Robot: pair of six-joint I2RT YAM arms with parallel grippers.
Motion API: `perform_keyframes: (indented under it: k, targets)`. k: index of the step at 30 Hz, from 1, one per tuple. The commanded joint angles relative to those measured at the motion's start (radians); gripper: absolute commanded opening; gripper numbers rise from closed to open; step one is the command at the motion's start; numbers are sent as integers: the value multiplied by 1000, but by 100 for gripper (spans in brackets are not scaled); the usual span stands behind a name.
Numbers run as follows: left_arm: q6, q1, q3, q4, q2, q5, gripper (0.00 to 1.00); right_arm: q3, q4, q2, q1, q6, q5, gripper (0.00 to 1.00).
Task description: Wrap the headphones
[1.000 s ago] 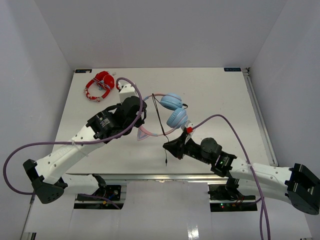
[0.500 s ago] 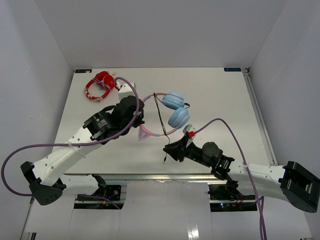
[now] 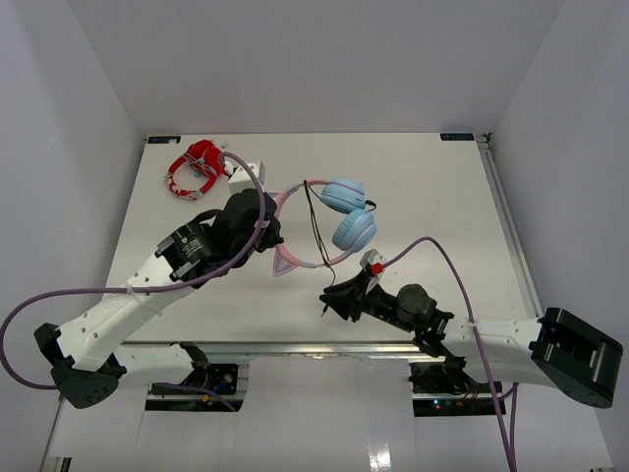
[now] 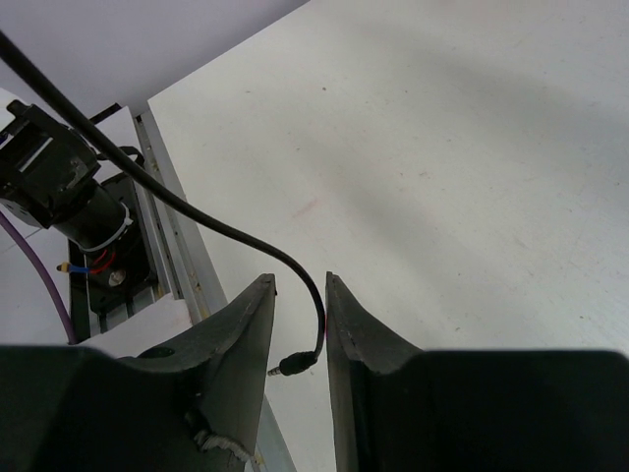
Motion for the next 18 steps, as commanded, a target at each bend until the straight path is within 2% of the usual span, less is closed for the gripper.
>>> perform_keyframes:
  k: [1,9,18]
  targets:
    - [-20,4,-4,91,-59,28,0,-14,130,43,5,10,10,34]
    - [-9,6,-28,124,-88,89,0,-17,179,109,5,9,21,34]
    - [-1,6,-31,124,-112,96,0,-44,178,91,5,6,44,33]
